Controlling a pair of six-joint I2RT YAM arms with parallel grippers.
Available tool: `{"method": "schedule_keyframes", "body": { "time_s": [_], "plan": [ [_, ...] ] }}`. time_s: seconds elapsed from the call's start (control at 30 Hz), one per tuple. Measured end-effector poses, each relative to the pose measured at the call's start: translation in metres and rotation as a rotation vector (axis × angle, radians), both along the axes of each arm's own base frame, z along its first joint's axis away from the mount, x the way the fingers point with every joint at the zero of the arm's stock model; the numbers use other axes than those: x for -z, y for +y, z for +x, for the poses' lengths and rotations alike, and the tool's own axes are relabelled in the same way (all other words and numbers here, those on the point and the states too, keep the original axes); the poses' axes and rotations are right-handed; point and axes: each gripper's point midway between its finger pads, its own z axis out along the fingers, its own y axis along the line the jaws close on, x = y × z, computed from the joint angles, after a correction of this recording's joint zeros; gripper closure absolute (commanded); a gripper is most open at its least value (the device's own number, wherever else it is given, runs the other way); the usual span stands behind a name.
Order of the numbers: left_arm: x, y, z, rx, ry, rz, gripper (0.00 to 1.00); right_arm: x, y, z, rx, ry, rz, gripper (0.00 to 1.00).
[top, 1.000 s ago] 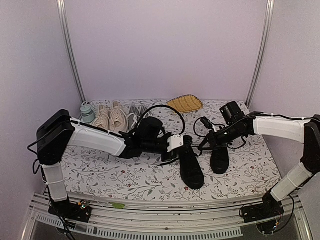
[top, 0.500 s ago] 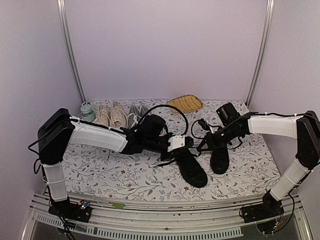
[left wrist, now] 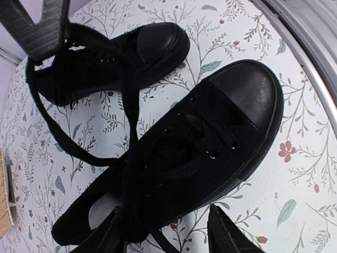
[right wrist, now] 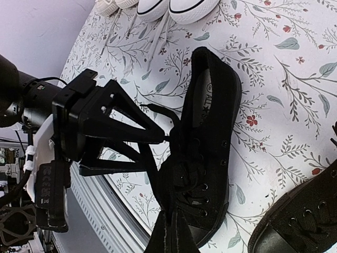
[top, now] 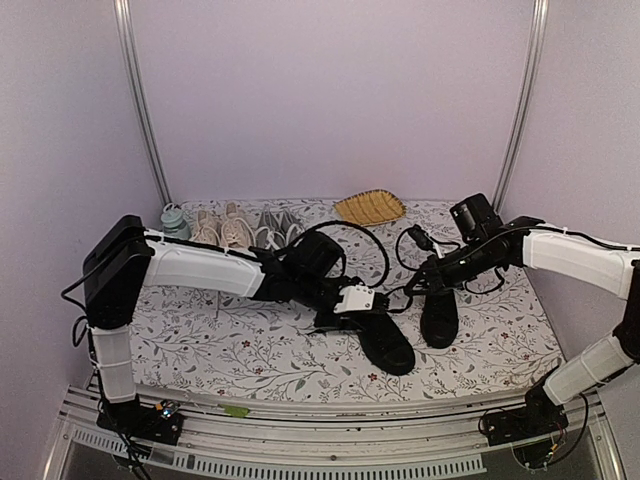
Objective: Tie the shoes
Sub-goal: Pick up the shoelace.
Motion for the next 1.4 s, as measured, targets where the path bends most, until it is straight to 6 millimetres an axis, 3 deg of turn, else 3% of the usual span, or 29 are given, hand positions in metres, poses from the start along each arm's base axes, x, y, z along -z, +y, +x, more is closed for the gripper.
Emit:
{"method": "schedule_keyframes", "body": {
  "time_s": [0.3, 0.4, 0.47, 0.57, 0.7, 0.83, 1.03, 1.2, 1.4],
  "plan": [
    [-0.034, 0.007, -0.020, 0.077, 0.050, -0.016, 0.50, 0.004, -0.003, -0.005, 0.003, 0.030, -0.016, 1.00],
    [-0.053, 0.007, -0.025, 0.109, 0.091, -0.072, 0.58, 0.004, -0.004, -0.006, 0.004, 0.037, -0.019, 0.99],
    [-0.065, 0.009, -0.025, 0.127, 0.124, -0.117, 0.70, 0.004, -0.004, -0.007, 0.004, 0.037, -0.019, 0.99],
    [-0.083, 0.011, -0.005, 0.092, 0.142, -0.205, 0.91, 0.003, -0.005, -0.008, 0.006, 0.034, -0.014, 0.99],
    [-0.092, 0.008, 0.036, -0.026, 0.066, -0.279, 0.90, 0.007, -0.006, -0.013, 0.008, 0.049, -0.013, 0.99],
    [-0.069, -0.009, 0.060, -0.072, 0.034, -0.259, 0.82, 0.011, -0.007, -0.015, 0.010, 0.059, -0.016, 0.99],
    [-0.014, -0.020, 0.042, -0.045, 0.015, -0.132, 0.77, 0.012, -0.007, -0.015, 0.011, 0.059, -0.015, 1.00],
    [-0.005, -0.024, 0.025, -0.009, 0.004, -0.089, 0.70, 0.011, -0.008, -0.017, 0.013, 0.056, -0.012, 0.99],
    [0.004, -0.018, 0.021, 0.010, 0.002, -0.042, 0.69, 0.010, -0.007, -0.016, 0.012, 0.052, -0.007, 0.99]
  ]
}}
